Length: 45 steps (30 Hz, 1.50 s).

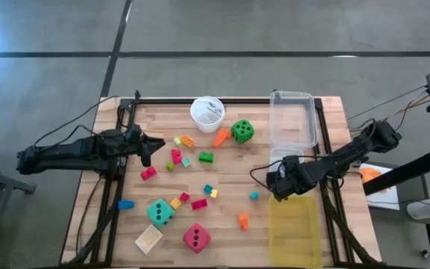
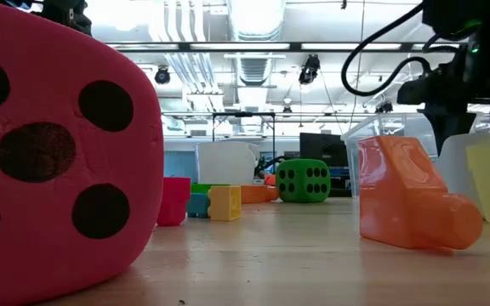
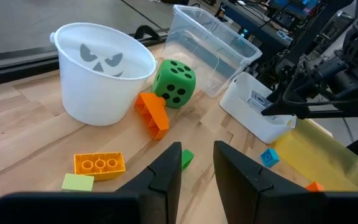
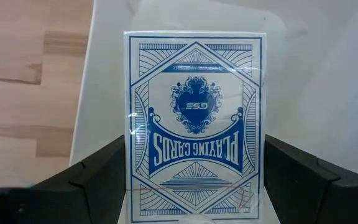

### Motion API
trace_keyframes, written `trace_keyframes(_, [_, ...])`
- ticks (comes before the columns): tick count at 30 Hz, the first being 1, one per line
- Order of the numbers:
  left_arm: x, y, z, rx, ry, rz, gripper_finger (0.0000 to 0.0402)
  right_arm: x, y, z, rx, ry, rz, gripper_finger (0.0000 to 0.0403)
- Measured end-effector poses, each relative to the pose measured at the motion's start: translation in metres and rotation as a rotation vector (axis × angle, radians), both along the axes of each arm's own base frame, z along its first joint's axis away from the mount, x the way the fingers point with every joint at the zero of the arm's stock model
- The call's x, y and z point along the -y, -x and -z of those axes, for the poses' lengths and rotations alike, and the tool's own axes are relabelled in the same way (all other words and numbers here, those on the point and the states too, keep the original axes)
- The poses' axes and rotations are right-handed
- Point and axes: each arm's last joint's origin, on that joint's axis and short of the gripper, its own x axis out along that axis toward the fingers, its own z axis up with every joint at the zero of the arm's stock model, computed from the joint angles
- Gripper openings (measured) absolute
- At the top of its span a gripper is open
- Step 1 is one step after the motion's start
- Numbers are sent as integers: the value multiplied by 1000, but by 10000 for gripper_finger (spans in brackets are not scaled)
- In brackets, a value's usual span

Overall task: Pick & Place Toys
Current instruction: Put the blue deck of cards into the white bin

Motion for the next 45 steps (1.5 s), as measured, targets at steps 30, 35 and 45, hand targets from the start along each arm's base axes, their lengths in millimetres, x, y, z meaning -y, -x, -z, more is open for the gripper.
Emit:
trace_keyframes(30, [0, 0, 0, -2, -2, 0, 101, 7, -9, 29, -16, -47, -8, 296])
trace_keyframes(35, [0, 0, 0, -2, -2, 0, 101, 8, -12, 35, -58, -63, -15, 296])
trace_keyframes(45, [0, 0, 0, -4, -1, 1, 101, 8, -14, 37, -80, -82, -38, 346])
